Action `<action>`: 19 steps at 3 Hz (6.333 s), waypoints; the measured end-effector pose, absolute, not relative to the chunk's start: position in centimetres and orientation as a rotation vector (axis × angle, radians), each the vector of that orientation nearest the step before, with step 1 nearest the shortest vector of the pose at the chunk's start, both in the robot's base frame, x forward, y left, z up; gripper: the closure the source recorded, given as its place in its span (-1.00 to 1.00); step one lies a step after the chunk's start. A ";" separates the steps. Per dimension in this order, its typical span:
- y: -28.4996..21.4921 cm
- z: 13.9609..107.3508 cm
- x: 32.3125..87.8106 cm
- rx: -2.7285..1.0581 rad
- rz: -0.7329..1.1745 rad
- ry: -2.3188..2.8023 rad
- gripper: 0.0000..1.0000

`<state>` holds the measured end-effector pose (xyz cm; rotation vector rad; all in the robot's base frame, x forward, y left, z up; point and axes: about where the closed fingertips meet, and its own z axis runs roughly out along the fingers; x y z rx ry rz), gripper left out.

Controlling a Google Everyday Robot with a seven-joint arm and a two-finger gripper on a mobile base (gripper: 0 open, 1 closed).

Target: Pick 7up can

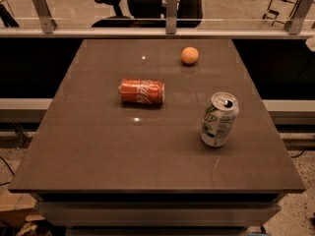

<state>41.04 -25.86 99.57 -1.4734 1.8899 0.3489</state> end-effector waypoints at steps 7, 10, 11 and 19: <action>-22.8 93.5 42.9 -1.304 0.605 1.649 -1.00; -18.6 90.2 44.3 -1.270 0.787 1.527 -1.00; -16.9 89.7 44.6 -1.269 0.862 1.478 -1.00; -12.5 88.4 45.1 -1.298 1.021 1.329 0.61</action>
Offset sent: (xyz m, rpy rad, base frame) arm 0.0066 0.0250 -0.0460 0.2283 0.0144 0.0711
